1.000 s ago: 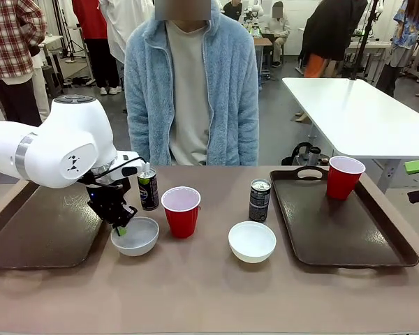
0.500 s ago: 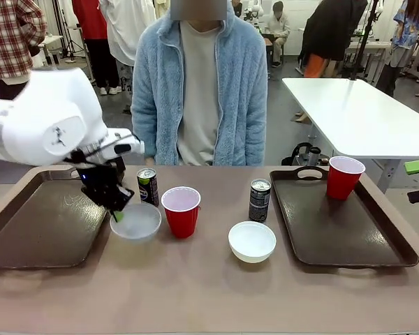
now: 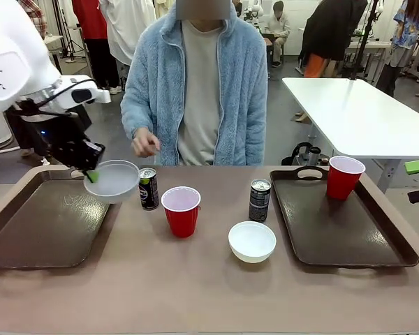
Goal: Prepare tableware on both trays.
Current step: Pick up a Picnic Bowl from the table and place it on a Handle tray.
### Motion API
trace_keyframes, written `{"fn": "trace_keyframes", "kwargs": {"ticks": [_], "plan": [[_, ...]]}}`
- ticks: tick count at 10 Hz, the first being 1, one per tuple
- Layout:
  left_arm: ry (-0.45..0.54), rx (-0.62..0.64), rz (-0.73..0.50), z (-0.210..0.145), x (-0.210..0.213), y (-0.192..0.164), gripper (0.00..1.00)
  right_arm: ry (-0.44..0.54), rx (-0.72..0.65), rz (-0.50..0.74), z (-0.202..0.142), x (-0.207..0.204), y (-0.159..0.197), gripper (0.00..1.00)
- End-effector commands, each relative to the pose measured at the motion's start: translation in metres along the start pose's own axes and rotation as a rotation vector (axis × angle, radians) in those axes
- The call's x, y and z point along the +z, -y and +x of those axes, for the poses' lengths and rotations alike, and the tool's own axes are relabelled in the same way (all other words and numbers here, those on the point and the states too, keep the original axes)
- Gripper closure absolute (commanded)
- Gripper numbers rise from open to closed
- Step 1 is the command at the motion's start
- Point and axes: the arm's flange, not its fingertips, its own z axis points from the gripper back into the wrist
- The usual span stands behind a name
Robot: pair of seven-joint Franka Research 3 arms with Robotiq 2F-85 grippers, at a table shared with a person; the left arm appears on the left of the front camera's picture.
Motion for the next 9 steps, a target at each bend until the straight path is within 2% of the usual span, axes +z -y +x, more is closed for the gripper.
{"fn": "trace_keyframes", "kwargs": {"ticks": [1,4,5,8,9], "plan": [[-0.026,0.044,0.042,0.006,0.0,-0.046,1.0,0.012,0.015,0.026,0.002,-0.001,0.001,0.0],[0.022,0.176,0.068,0.002,0.03,-0.126,1.0,0.012,0.015,0.026,0.002,-0.001,0.001,0.0],[0.034,0.206,0.075,0.004,0.029,-0.141,1.0,0.012,0.015,0.026,0.002,-0.001,0.001,0.0],[0.032,0.263,0.128,0.013,-0.006,-0.161,1.0,0.012,0.015,0.026,0.002,-0.001,0.001,0.0],[0.032,0.243,0.144,0.0,-0.007,-0.158,1.0,0.012,0.015,0.026,0.002,-0.001,0.001,0.0]]}}
